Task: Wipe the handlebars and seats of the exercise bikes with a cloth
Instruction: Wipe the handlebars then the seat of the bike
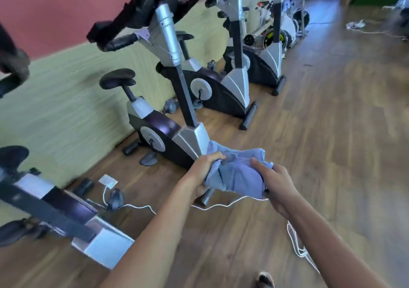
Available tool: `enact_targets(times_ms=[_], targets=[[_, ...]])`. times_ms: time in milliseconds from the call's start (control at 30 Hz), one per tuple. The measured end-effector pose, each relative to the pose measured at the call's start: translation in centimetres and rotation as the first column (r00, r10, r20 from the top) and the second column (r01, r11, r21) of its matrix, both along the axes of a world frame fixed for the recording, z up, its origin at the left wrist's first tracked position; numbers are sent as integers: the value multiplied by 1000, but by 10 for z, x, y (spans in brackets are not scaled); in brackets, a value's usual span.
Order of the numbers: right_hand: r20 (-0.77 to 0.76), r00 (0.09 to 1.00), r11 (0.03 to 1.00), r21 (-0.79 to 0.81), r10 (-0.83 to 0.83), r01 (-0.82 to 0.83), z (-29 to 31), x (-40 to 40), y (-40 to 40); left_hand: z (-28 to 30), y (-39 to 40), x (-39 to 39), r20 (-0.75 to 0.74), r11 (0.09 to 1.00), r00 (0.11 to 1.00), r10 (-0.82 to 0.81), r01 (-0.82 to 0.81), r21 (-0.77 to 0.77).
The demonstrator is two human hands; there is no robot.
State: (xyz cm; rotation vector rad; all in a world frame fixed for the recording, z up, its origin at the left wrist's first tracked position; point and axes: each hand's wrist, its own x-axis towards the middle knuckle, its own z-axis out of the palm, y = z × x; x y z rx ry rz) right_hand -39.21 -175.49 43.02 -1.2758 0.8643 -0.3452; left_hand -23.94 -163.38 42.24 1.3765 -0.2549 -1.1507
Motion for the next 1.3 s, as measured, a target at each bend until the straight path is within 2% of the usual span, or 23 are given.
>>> enact_targets(times_ms=[133, 300, 400, 433, 500, 567, 633, 700, 833, 900, 1033, 1167, 1300], targets=[[-12, 983, 983, 24, 185, -184, -12, 67, -52, -9, -24, 47, -53, 969, 968, 247, -247, -9], [-43, 913, 912, -34, 406, -408, -18, 141, -113, 3, -44, 87, -98, 866, 861, 499, -499, 19], [-107, 825, 817, -118, 555, -565, -16, 189, -136, 15, -46, 98, -127, 852, 844, 521, -523, 24], [-101, 803, 794, -123, 587, -595, -15, 198, -138, 18, -45, 97, -109, 870, 864, 492, -492, 28], [-44, 707, 703, -74, 706, -707, -10, 225, -137, 20, -38, 100, -51, 880, 879, 474, -474, 25], [-11, 563, 563, -7, 827, -827, -9, 247, -132, 19, -28, 103, 1, 854, 854, 520, -520, 32], [-25, 414, 414, -22, 910, -910, -8, 272, -123, 18, -16, 112, 48, 770, 775, 630, -632, 90], [-47, 347, 345, -47, 937, -937, -11, 300, -107, 15, -1, 122, 132, 648, 665, 735, -746, 151], [-27, 332, 330, -59, 943, -942, -17, 349, -68, 6, 28, 151, 169, 473, 507, 845, -857, 203], [-29, 353, 350, -85, 935, -933, -22, 380, -45, 4, 46, 176, 174, 425, 462, 870, -880, 211], [-50, 401, 391, -141, 915, -910, -19, 441, -1, 4, 85, 236, 199, 413, 458, 867, -882, 229], [-61, 377, 360, -190, 924, -913, -11, 496, 36, 6, 121, 290, 248, 389, 442, 862, -891, 235], [-90, 352, 334, -170, 932, -927, -9, 531, 62, 8, 148, 324, 238, 373, 427, 872, -896, 240]])
